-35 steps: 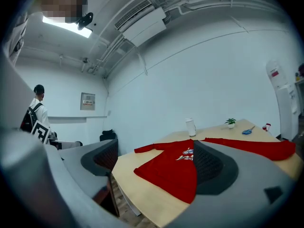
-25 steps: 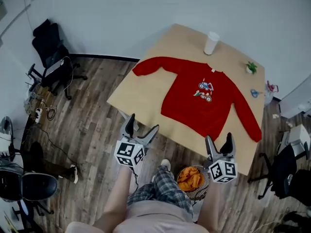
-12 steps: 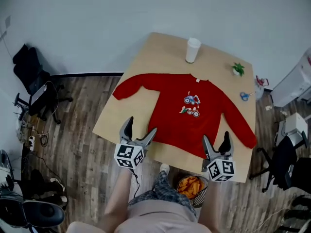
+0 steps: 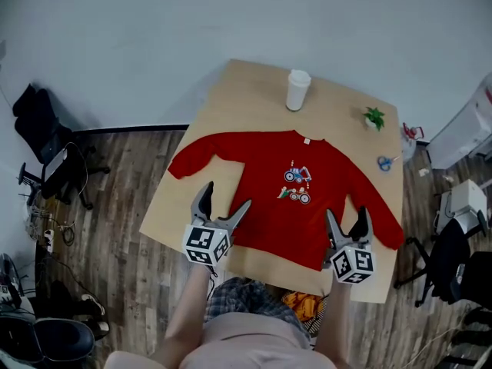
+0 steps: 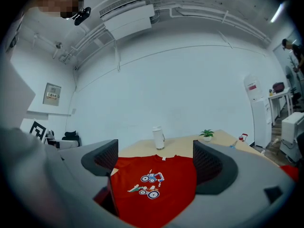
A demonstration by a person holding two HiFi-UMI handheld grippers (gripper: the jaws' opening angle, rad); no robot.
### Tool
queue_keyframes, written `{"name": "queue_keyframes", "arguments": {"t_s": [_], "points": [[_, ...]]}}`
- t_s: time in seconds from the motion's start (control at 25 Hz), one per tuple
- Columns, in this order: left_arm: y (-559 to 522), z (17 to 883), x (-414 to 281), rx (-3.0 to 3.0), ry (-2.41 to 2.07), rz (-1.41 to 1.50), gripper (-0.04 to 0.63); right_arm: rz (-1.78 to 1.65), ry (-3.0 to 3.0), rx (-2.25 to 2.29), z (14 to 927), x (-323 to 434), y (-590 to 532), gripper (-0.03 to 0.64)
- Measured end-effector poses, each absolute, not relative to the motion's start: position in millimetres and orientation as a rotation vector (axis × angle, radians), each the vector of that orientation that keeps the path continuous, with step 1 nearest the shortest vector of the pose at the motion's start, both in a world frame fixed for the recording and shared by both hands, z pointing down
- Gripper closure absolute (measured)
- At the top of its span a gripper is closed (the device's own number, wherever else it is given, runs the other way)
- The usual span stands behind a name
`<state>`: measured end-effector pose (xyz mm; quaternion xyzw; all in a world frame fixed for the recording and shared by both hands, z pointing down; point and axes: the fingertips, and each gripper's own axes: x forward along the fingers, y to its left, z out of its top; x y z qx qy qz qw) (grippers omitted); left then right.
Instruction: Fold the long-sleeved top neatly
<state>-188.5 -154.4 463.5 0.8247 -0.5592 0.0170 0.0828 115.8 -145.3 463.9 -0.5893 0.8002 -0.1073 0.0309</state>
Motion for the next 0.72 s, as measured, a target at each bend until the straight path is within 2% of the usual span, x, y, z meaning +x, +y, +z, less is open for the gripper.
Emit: {"name": "queue_keyframes", "arguments": {"t_s": [0.48, 0.72], "points": [[-182, 477, -206, 2.399, -1.672, 0.100, 0.138, -0.336, 2.496, -1.917, 454, 119, -170, 0.152], [-194, 481, -250, 2.320, -1.763, 0.149, 0.138, -0.339, 2.617, -1.818, 439, 71, -210, 0.152]]}}
